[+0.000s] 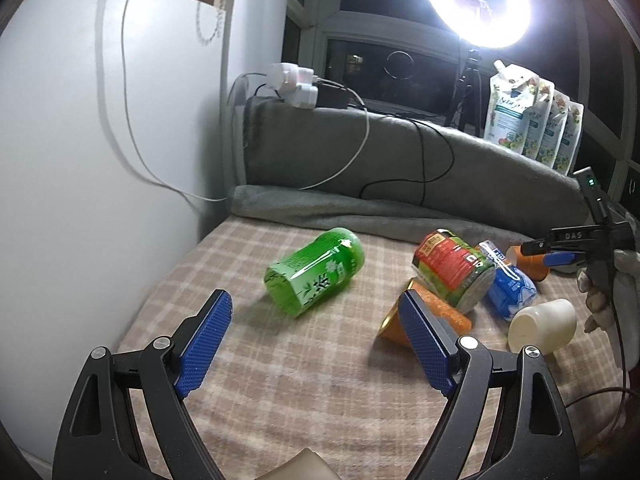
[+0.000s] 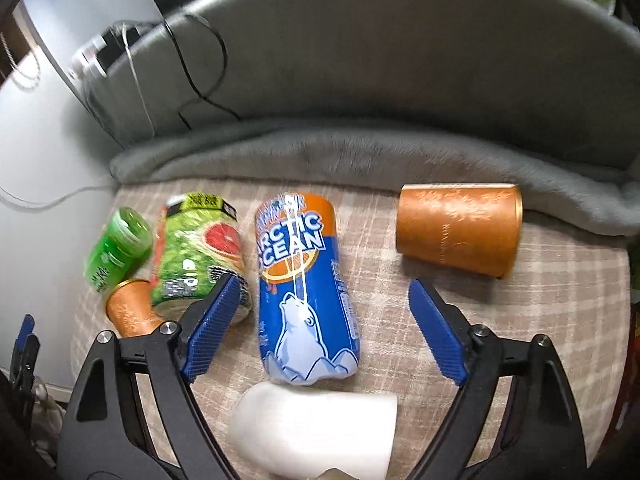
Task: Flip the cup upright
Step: 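Lower the right gripper onto the lying blue Arctic Ocean bottle and close it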
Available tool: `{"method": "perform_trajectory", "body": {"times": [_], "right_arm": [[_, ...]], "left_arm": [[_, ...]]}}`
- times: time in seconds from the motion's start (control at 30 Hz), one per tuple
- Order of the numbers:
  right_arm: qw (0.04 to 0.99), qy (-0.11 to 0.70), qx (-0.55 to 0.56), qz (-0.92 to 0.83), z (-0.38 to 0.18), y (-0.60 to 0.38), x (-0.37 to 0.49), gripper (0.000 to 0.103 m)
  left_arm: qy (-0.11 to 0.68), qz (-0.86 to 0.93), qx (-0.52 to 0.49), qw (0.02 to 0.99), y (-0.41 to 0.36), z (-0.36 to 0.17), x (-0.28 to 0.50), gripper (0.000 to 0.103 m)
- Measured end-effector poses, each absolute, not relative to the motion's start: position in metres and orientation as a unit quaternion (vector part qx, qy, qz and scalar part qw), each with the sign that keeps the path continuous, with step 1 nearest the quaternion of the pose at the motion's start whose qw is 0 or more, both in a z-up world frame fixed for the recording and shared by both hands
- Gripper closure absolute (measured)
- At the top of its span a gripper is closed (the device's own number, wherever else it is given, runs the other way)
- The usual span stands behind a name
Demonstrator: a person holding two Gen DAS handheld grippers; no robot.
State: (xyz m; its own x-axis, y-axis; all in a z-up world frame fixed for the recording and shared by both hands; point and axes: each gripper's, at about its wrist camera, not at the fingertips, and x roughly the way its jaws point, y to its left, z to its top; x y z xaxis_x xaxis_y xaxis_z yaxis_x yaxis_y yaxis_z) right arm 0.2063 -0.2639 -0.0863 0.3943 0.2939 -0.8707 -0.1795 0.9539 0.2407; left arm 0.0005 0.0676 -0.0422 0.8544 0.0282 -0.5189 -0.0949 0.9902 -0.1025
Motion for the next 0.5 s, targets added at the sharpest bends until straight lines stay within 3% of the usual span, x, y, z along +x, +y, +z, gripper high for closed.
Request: {"method": "perform_trajectory", "body": {"times": [0.5], "right_arm": [[0.776,0.605,0.058,0.170,-0.121,-0.247,0.240,0.022]], "left_arm": [[0.271,0.040,-0.070,0.959,0.079,-0.045,0.000,0.018]]}}
